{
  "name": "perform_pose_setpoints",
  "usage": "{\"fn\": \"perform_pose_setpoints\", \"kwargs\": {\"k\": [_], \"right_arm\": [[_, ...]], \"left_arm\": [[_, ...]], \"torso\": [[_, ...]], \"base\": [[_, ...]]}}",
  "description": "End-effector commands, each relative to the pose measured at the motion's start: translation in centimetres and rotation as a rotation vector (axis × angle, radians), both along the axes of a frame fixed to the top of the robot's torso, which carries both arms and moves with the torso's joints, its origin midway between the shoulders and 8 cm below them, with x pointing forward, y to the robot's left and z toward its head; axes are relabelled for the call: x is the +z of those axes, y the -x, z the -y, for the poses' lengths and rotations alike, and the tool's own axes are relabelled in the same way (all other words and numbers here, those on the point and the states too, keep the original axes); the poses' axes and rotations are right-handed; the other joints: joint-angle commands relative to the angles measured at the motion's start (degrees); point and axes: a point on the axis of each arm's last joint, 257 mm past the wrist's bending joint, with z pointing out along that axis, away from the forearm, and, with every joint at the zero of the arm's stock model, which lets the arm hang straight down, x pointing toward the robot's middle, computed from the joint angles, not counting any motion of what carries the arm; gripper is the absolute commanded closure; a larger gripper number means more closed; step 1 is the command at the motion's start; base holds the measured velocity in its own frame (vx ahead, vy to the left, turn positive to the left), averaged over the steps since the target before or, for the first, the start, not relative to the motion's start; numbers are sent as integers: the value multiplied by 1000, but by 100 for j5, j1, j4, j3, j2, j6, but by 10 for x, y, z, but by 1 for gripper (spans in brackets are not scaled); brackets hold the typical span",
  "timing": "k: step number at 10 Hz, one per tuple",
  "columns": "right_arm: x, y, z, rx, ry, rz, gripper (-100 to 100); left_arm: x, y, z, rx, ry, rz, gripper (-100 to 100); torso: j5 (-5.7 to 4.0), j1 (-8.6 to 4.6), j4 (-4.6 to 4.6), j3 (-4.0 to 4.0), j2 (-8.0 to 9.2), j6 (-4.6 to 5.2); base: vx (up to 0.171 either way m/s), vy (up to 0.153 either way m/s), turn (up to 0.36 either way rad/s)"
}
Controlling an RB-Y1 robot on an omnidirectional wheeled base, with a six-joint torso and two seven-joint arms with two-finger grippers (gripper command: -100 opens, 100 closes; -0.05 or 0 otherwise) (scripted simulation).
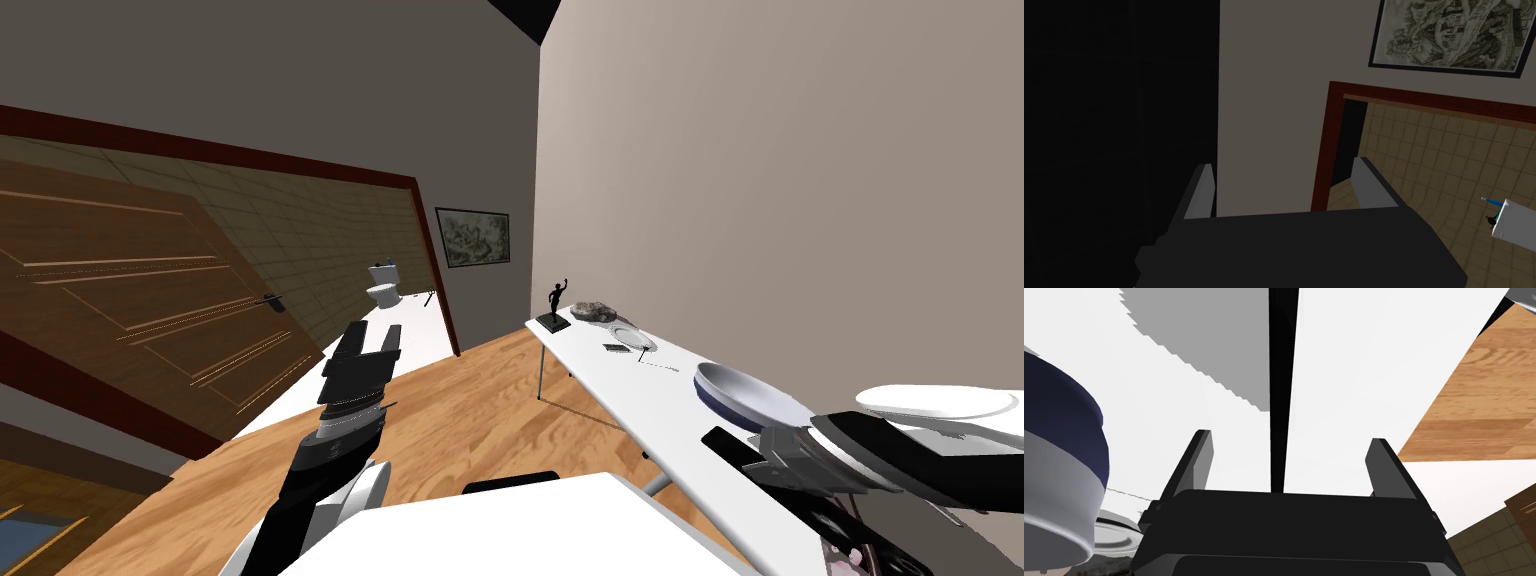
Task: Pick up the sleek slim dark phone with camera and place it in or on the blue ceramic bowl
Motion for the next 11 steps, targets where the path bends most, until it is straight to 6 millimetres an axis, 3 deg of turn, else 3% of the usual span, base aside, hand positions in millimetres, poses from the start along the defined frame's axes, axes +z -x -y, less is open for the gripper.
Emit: {"fn": "perform_pose_setpoints", "kwargs": {"k": [1,4,5,6,11], "right_arm": [[3,12,9,22,23,-43,-100],[4,12,9,24,23,-40,-100],[3,12,9,23,23,-41,0],[1,16,11,-4,22,-41,-100],[-12,39,21,-142,18,-44,-100]], "left_arm": [[0,0,0,0,0,0,0],[0,0,0,0,0,0,0],[0,0,0,0,0,0,0],[0,0,0,0,0,0,0],[0,0,0,0,0,0,0]], "torso": [[0,0,0,0,0,0],[-2,-4,-2,-5,-9,0],[-2,-4,-3,-7,-12,0],[-2,-4,-3,-7,-13,0],[-4,-15,8,20,35,-3]], "base": [[-32,11,1],[-9,0,0],[0,0,0],[-45,2,192],[-124,-25,280]]}}
